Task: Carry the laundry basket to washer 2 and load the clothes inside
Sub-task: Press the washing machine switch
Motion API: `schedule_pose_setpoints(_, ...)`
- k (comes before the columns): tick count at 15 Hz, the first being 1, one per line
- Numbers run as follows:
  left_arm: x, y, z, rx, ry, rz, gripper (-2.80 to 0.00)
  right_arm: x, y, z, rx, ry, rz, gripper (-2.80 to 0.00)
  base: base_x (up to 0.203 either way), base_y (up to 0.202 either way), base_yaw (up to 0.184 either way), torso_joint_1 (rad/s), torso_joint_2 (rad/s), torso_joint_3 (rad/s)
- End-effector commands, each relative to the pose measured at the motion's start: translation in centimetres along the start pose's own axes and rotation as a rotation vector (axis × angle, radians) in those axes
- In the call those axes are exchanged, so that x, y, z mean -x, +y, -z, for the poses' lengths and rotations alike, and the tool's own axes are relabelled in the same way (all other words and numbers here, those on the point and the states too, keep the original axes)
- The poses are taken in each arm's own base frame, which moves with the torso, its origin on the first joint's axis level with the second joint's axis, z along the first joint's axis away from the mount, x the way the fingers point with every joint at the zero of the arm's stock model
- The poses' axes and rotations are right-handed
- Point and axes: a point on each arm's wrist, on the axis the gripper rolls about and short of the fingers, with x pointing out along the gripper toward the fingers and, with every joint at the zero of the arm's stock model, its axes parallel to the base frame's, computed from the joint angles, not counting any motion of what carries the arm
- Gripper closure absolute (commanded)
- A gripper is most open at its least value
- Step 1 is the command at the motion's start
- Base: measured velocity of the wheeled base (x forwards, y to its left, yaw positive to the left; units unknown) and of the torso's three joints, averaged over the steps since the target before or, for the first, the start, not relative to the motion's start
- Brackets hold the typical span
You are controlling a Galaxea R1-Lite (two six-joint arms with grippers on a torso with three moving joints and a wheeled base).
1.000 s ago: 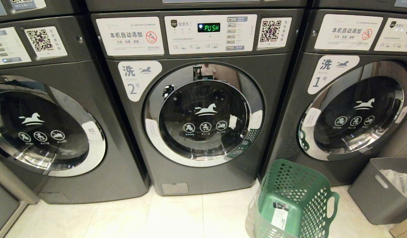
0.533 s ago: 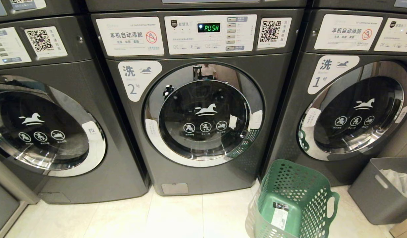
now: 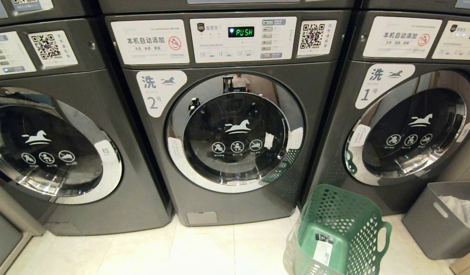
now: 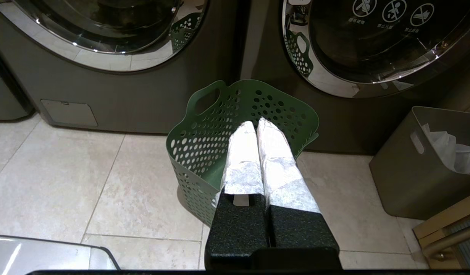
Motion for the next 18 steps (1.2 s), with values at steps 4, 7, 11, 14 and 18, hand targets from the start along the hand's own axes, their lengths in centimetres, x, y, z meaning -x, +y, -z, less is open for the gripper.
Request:
schedule_pose_setpoints(4, -0.05, -0.01, 0.21, -0.001, 0.006, 0.0, 0.0, 0.01, 0.0, 0.01, -0.001, -0.002, 0.0, 0.0, 0.024, 0.0, 0.0, -0.001, 0.0, 0.0)
schedule_pose_setpoints(7, -0.05, -0.01, 0.23, -0.001, 0.007, 0.001, 0.0, 0.01, 0.0, 0.02, -0.001, -0.001, 0.0, 0.0, 0.189, 0.0, 0.0, 0.004, 0.01, 0.001)
schedule_pose_setpoints(11, -0.05, -0.01, 0.21, 0.0, 0.006, 0.0, 0.0, 0.01, 0.0, 0.0, 0.0, -0.003, 0.0, 0.0, 0.195, 0.0, 0.001, 0.002, 0.0, 0.002)
schedule_pose_setpoints(14, -0.05, -0.01, 0.21, 0.0, 0.006, 0.0, 0.0, 0.0, 0.01, 0.04, 0.01, -0.001, -0.002, 0.0, 0.195, 0.0, -0.002, 0.001, 0.0, 0.002)
schedule_pose_setpoints(18, -0.05, -0.01, 0.21, -0.001, 0.006, 0.0, 0.0, -0.04, 0.01, 0.12, 0.004, -0.001, 0.001, 0.0, 0.192, 0.0, -0.003, 0.004, 0.0, 0.004)
